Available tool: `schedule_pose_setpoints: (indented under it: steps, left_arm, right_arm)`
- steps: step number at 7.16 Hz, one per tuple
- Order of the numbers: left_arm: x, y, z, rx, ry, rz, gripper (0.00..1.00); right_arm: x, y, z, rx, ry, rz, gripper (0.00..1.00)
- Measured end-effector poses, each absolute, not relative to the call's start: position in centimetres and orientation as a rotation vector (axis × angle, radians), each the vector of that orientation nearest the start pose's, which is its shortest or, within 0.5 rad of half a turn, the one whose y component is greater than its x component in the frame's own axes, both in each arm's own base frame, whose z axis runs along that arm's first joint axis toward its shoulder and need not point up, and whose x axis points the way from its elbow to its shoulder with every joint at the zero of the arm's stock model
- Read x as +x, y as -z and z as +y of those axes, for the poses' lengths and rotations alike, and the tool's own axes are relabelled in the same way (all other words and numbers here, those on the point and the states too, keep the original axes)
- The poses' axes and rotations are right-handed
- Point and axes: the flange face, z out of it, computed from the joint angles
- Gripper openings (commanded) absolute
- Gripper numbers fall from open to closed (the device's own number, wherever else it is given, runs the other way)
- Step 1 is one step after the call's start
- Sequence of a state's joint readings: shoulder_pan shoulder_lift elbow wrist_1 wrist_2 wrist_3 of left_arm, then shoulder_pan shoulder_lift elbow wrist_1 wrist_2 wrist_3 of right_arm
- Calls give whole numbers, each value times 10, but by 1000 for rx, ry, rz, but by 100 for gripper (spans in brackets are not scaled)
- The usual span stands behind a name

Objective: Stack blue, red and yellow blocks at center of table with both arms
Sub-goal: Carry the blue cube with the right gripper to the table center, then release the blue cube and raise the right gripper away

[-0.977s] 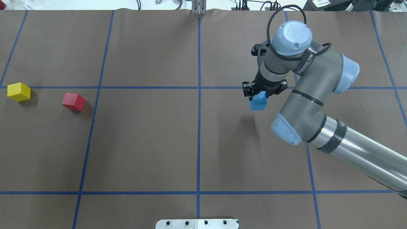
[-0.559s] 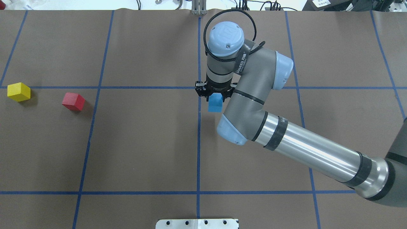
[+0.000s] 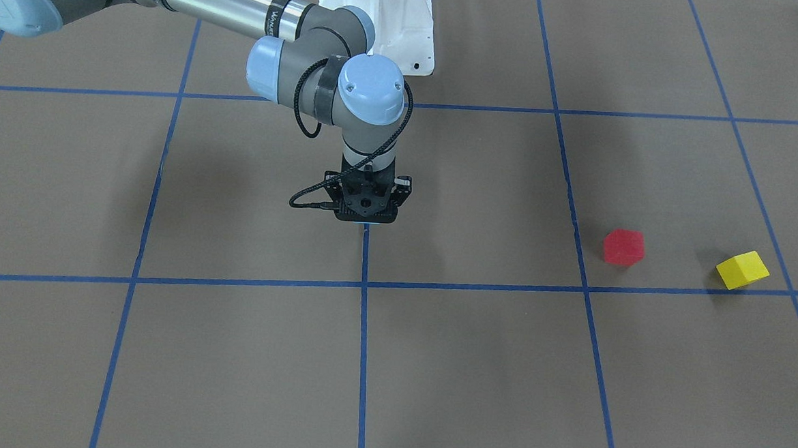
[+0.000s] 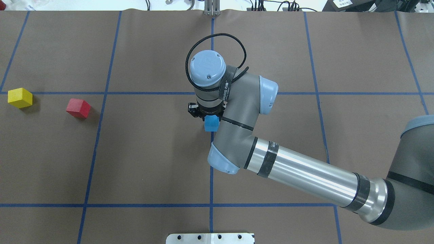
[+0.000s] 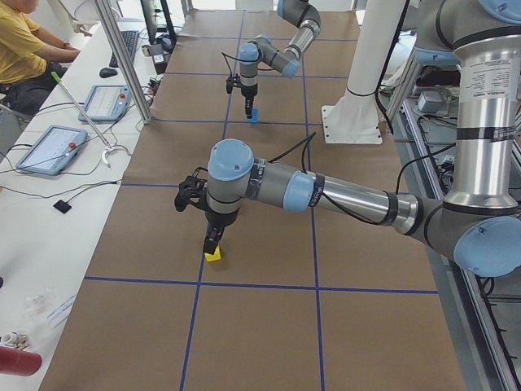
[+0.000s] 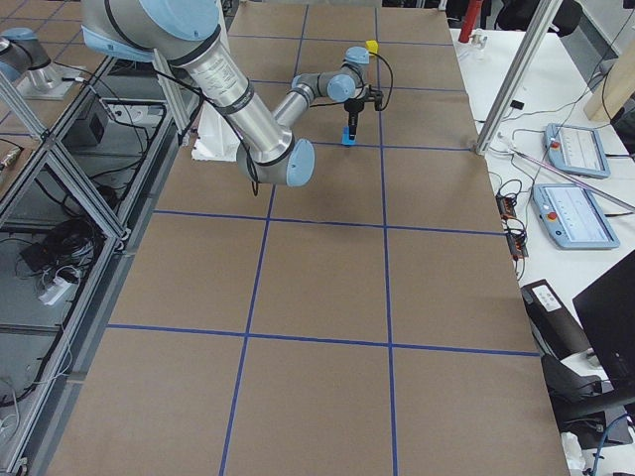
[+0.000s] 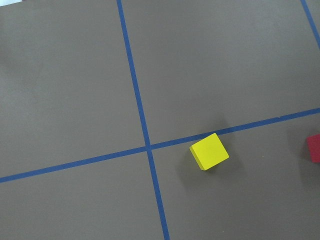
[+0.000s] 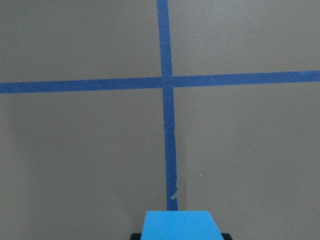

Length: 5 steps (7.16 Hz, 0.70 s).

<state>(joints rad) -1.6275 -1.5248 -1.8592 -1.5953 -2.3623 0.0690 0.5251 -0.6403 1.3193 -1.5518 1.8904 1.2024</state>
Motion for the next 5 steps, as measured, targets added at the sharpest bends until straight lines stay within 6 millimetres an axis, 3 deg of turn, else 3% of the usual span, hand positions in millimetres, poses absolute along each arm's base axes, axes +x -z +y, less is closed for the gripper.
schedule_pose_setpoints:
  steps: [3,4,5]
  left_arm:
    - [-89,-534,-472,302,-117,769,100]
    - [-89,-535,-472,300,-117,770,100]
    - [-89,-538,-472,296,-116,770,100]
  right_arm:
    - [-631,-183,-478,31,-35,-763,100]
    - [-626,-180,-482,37,-41,-771,100]
    - [-608,-173,-498,52,-61,-784,100]
